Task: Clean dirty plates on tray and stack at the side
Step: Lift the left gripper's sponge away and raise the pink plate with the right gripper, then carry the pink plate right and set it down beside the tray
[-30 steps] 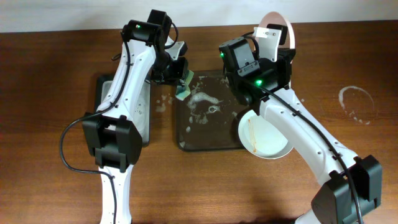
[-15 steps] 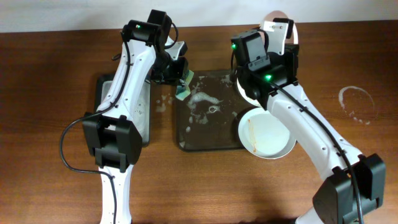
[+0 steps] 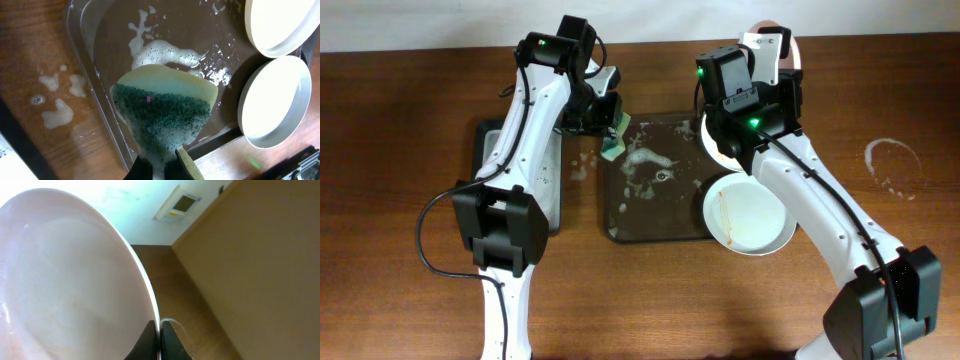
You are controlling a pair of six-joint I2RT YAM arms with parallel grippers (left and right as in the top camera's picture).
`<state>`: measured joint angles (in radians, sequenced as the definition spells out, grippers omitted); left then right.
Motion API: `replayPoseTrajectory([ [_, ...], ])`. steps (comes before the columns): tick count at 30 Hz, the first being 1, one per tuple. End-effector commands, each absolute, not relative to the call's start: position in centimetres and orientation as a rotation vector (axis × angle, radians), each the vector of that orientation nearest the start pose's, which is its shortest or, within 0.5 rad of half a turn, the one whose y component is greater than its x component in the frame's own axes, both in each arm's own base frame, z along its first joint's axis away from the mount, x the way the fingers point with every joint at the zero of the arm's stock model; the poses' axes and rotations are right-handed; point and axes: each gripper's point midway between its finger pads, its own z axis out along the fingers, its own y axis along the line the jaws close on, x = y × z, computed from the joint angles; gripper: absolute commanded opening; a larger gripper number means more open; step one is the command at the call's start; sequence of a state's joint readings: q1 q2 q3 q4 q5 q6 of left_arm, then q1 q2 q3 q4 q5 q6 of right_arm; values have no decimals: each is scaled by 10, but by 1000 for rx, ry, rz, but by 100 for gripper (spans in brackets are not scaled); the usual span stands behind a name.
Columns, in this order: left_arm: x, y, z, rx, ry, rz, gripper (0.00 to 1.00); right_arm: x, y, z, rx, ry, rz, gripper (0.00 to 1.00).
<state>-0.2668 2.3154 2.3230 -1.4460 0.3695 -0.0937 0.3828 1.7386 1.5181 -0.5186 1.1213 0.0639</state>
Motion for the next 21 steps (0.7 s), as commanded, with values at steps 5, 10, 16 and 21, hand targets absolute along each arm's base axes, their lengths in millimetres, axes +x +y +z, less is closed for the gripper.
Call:
replayPoseTrajectory([
  [5,444,-198,156,356,2935,-594,1,452,22,274,232,2019,-891,4],
  [10,442,-211,157,398,2918,-599,1,450,14,264,274,2062,-845,4],
  [16,441,-210,155,405,2924,-561,1,441,2,253,342,2129,-776,4],
  [21,444,-211,156,406,2911,-563,1,444,-2,203,337,2410,-368,4],
])
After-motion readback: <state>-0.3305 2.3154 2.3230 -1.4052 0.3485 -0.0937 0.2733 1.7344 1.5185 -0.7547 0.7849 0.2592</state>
